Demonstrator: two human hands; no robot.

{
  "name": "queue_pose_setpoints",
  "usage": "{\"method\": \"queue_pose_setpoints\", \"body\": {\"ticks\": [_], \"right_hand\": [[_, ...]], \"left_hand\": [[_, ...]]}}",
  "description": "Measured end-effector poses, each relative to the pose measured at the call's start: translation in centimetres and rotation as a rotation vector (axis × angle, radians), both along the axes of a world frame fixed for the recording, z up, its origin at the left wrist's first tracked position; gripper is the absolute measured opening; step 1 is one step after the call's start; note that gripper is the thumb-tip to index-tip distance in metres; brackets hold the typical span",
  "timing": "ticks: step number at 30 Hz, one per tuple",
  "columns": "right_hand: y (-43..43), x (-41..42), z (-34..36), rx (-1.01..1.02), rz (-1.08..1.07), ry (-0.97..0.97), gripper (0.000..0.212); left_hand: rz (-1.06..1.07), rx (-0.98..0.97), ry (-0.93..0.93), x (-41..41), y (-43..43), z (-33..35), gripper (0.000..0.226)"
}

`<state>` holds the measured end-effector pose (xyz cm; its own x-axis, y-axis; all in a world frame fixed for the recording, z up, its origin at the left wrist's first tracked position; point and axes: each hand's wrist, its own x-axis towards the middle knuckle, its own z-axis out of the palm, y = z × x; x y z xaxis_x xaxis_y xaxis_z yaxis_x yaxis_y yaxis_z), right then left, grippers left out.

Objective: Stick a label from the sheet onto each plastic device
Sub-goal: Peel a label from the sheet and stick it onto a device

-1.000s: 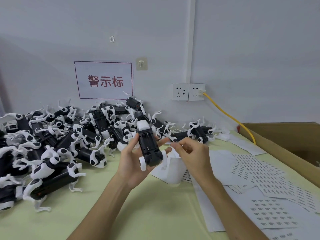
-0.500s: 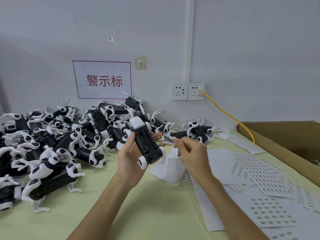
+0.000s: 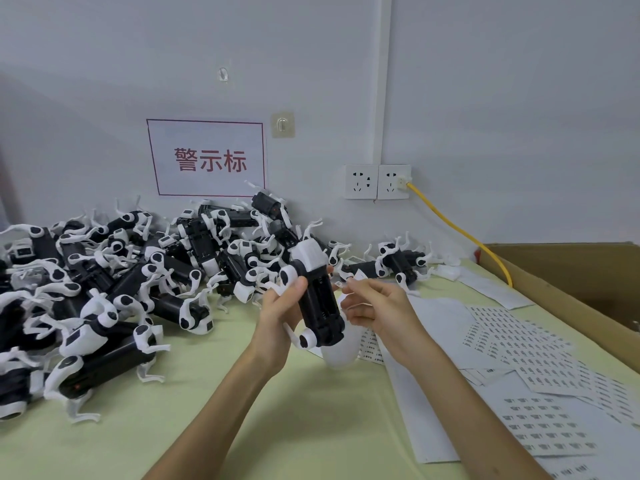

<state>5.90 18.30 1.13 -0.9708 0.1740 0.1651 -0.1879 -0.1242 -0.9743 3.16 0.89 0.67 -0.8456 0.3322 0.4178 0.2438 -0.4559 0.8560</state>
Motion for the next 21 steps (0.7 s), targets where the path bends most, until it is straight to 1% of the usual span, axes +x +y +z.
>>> {"method": "queue_pose_setpoints", "body": {"ticks": [3, 6, 7, 9, 12, 13, 15, 16, 19, 20, 21], "right_hand": [[-0.1, 0.1, -0.1, -0.038, 0.008, -0.032, 0.014], [0.1, 0.1, -0.2, -0.076, 0.028, -0.074, 0.014], [0.2, 0.1, -0.2, -0.087, 0.032, -0.089, 0.012], [0.3, 0.1, -0.2, -0.109, 0.029, -0.124, 0.01], [0.4, 0.1, -0.2, -0.126, 0.025, -0.154, 0.02], [0.5, 0.1, -0.2, -0.122, 0.024, -0.151, 0.023], [0.4, 0.1, -0.2, -0.101, 0.015, -0.134, 0.022], [0.3, 0.1, -0.2, -0.079, -0.001, -0.121, 0.018], [0.1, -0.1, -0.3, 0.07, -0.114, -0.036, 0.008], [0.0, -0.2, -0.3, 0.125, -0.157, 0.003, 0.008], [-0.2, -0.2, -0.2, 0.172, -0.194, 0.045, 0.008]], "left_hand": [[0.04, -0.089, 0.13, 0.0, 0.1, -0.3, 0.05], [0.056, -0.182, 0.253, 0.2, 0.2, -0.5, 0.057], [0.04, -0.201, 0.294, 0.4, 0.3, -0.4, 0.055], [0.014, -0.246, 0.359, 0.6, 0.5, -0.4, 0.04], [0.016, -0.321, 0.416, 1.1, 0.7, 0.0, 0.011], [0.02, -0.33, 0.425, 1.2, 0.8, 0.1, 0.008], [0.028, -0.334, 0.432, 1.2, 0.8, 0.1, 0.007], [0.028, -0.329, 0.428, 1.1, 0.8, 0.1, 0.008], [0.031, -0.299, 0.398, 0.8, 0.7, -0.2, 0.005], [0.031, -0.278, 0.38, 0.7, 0.7, -0.2, 0.007], [0.042, -0.257, 0.356, 0.5, 0.7, -0.4, 0.018]]}}
